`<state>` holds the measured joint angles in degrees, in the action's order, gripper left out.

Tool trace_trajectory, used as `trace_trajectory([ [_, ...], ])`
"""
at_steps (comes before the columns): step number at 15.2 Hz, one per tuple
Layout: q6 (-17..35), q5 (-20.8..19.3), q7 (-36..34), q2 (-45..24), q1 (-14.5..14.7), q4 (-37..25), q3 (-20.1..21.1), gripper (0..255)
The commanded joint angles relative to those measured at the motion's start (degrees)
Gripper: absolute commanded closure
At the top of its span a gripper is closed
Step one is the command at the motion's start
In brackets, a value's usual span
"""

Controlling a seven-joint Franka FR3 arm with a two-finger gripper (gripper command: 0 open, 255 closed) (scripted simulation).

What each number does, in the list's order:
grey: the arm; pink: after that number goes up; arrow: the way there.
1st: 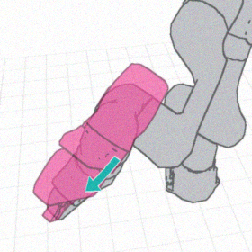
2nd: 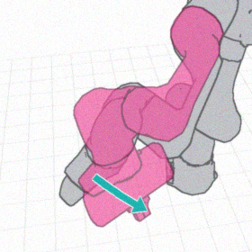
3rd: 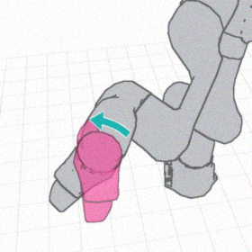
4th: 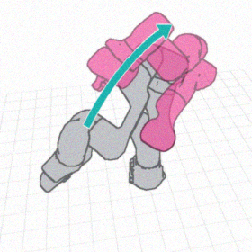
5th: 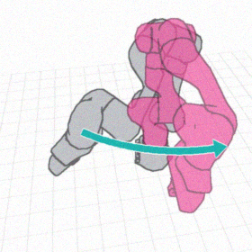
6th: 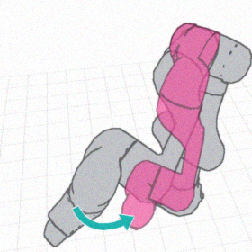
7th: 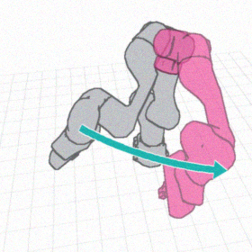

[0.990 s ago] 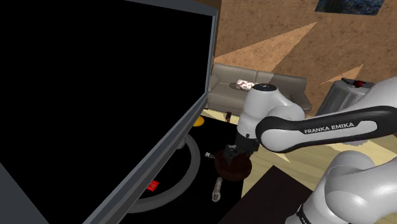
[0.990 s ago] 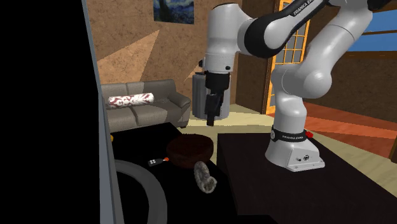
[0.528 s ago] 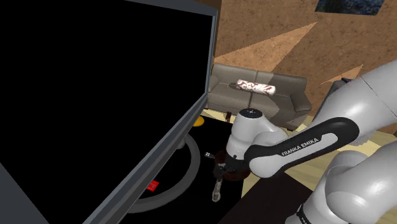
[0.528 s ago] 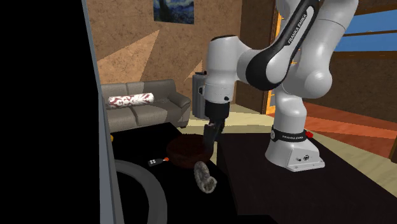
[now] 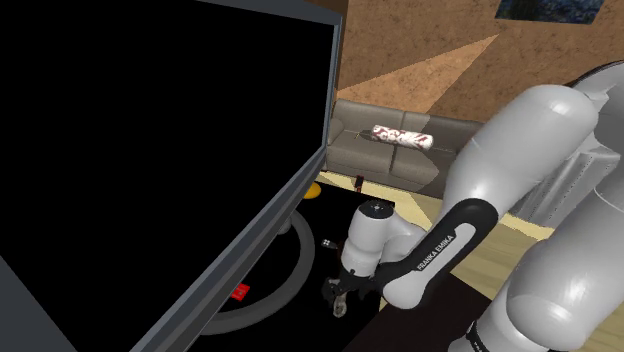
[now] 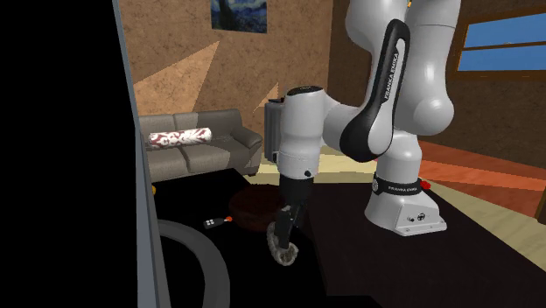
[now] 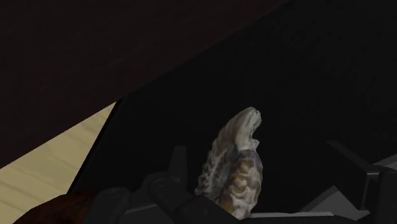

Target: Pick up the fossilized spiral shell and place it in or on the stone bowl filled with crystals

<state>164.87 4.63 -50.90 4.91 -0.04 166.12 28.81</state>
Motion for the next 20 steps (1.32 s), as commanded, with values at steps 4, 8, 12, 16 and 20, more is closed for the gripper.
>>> trace_trajectory([
  [4, 5.79, -18.6, -13.11, -7.97, -4.05, -1.16, -0.96, 0],
  [8, 5.81, -18.28, -12.88, -7.94, -3.04, -1.15, -1.89, 0],
  [12, 5.81, -18.29, -12.88, -7.94, -3.04, -1.15, -1.89, 0],
  [16, 5.81, -18.28, -12.88, -7.93, -3.04, -1.15, -1.89, 255],
  [20, 5.82, -18.29, -12.87, -7.94, -3.04, -1.15, -1.9, 255],
])
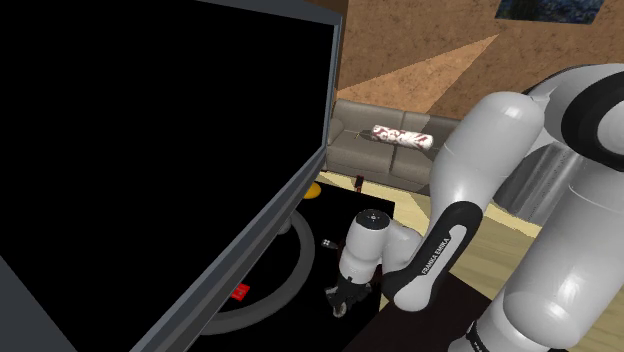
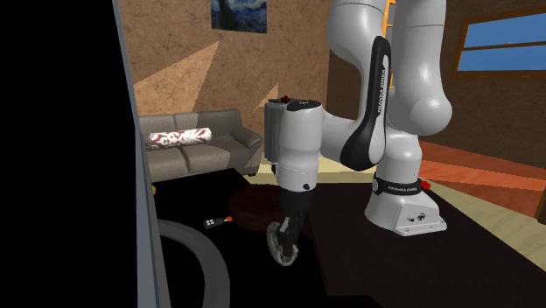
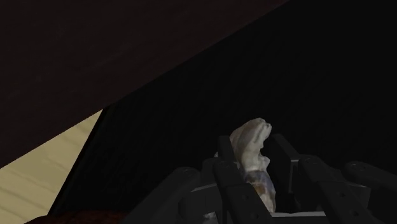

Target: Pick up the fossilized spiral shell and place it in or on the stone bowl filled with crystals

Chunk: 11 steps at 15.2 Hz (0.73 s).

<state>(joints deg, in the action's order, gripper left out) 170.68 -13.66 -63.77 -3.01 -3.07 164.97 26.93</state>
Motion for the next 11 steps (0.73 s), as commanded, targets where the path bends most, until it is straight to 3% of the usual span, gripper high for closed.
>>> trace_trajectory([
  [1, 0.0, 0.0, 0.01, -0.02, -0.02, 0.0, -0.02, 255],
  [2, -0.01, 0.0, -0.01, -0.02, -0.01, 0.0, -0.02, 255],
  [4, -1.93, 8.57, 6.13, 2.94, -0.81, 0.54, 3.04, 255],
  [7, -5.34, 17.8, 12.62, 7.22, 1.07, 0.85, 3.61, 255],
  [11, -10.27, 23.89, 16.88, 12.47, 4.08, 0.85, 2.12, 255],
])
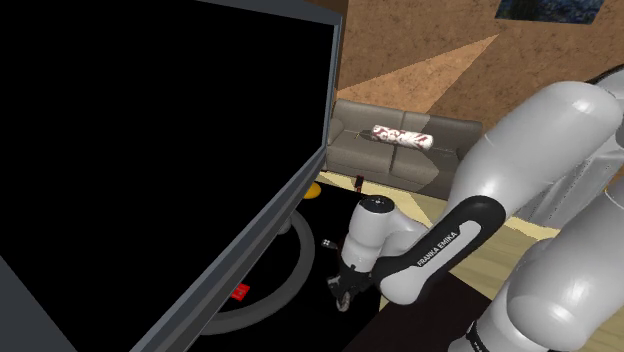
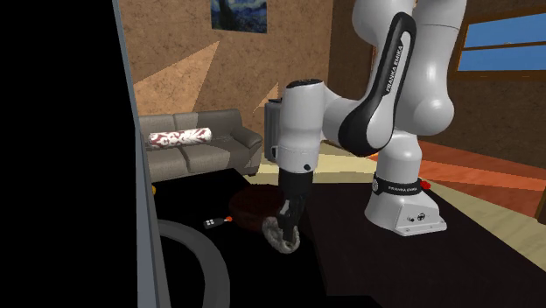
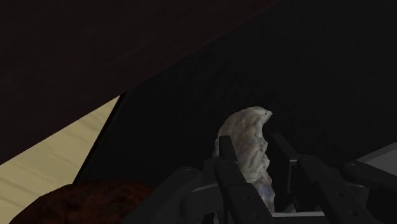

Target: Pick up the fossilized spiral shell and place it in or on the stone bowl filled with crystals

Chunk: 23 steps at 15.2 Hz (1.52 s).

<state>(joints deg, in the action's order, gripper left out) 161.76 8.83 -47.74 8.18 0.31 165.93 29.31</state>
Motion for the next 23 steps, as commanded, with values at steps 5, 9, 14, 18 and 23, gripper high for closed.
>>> trace_trajectory([
  [5, -7.57, 4.73, 3.24, 7.27, 2.99, -0.49, -1.97, 255],
  [9, -12.46, 5.89, 4.2, 11.62, 4.1, -1.09, -3.13, 255],
  [14, -18.39, 6.44, 4.84, 16.46, 4.92, -2.22, -4.4, 255],
  [18, -22.93, 6.45, 5.13, 19.85, 5.29, -3.41, -5.33, 255],
  [23, -28.35, 6.16, 5.32, 23.46, 5.53, -5.24, -6.43, 255],
])
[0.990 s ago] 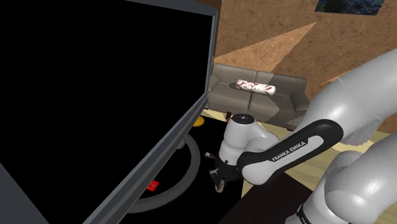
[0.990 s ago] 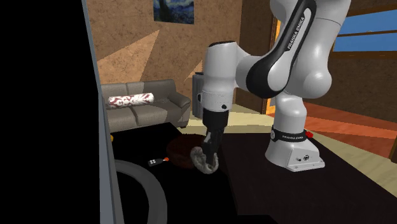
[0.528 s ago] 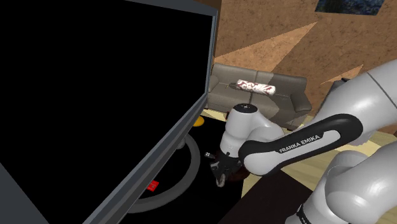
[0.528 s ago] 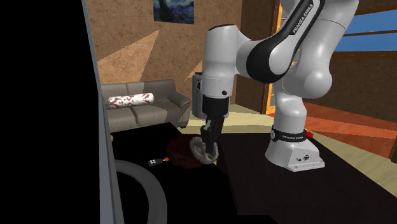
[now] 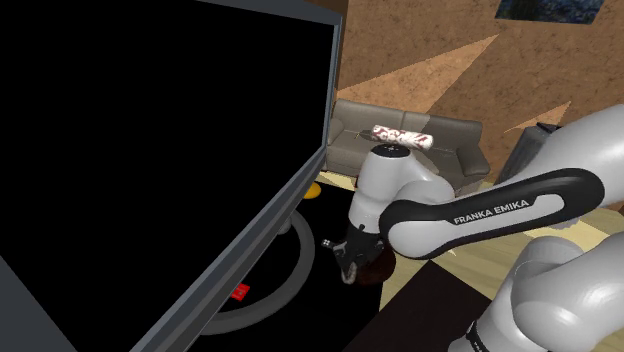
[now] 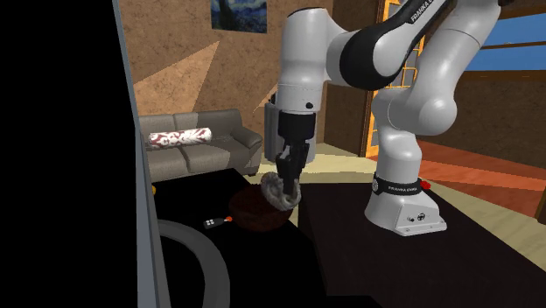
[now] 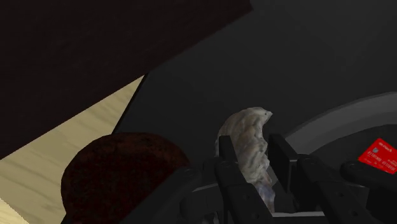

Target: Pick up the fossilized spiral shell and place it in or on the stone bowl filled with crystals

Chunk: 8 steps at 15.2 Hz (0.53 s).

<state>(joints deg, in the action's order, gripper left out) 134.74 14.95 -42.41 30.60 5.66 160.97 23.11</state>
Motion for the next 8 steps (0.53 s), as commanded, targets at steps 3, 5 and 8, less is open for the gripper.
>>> trace_trajectory([
  [3, -1.83, -1.24, 3.31, 2.01, -1.5, 0.42, -2.96, 255],
  [5, -2.03, -2.67, 6.58, 2.46, -3.38, 0.87, -5.61, 255],
  [8, -2.16, -5.01, 11.42, 2.41, -6.44, 0.92, -9.47, 255],
])
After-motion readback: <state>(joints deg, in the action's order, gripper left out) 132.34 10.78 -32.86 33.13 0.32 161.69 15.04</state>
